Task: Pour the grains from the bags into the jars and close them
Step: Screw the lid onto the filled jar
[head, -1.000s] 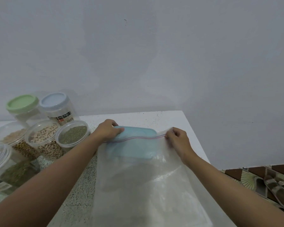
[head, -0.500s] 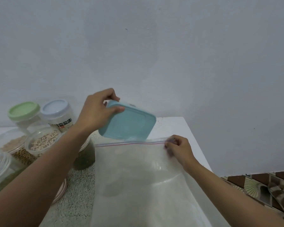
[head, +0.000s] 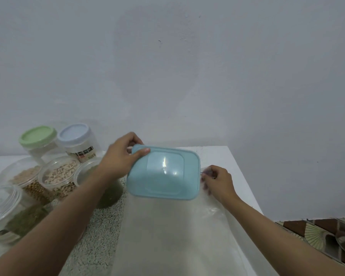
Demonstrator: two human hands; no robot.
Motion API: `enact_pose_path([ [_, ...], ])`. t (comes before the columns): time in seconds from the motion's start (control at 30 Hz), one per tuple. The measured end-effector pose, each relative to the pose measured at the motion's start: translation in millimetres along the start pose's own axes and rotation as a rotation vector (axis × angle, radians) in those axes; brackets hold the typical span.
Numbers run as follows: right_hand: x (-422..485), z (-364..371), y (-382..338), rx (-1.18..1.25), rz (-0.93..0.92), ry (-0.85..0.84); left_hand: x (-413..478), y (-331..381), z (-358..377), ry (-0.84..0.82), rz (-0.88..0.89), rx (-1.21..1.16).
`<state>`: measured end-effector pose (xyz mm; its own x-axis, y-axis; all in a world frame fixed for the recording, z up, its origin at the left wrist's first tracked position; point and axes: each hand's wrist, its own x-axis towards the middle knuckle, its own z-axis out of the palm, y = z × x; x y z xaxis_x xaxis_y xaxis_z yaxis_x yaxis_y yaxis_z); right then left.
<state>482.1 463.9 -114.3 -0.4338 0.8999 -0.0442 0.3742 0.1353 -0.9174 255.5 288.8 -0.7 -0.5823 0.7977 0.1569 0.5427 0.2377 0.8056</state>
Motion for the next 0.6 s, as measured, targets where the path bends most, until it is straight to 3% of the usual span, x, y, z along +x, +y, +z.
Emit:
enact_pose_path([
  [0.33, -10.7, -8.8, 4.0, -0.126, -0.071, -0.047, -5.7, -72.6, 54.1, 0.001, -0.152, 0.122],
  [0.6, -34.3, -15.6, -29.1, -0.163, -0.367, -0.007, -15.0, -51.9, 44.2, -0.023, 0.014, 0.241],
])
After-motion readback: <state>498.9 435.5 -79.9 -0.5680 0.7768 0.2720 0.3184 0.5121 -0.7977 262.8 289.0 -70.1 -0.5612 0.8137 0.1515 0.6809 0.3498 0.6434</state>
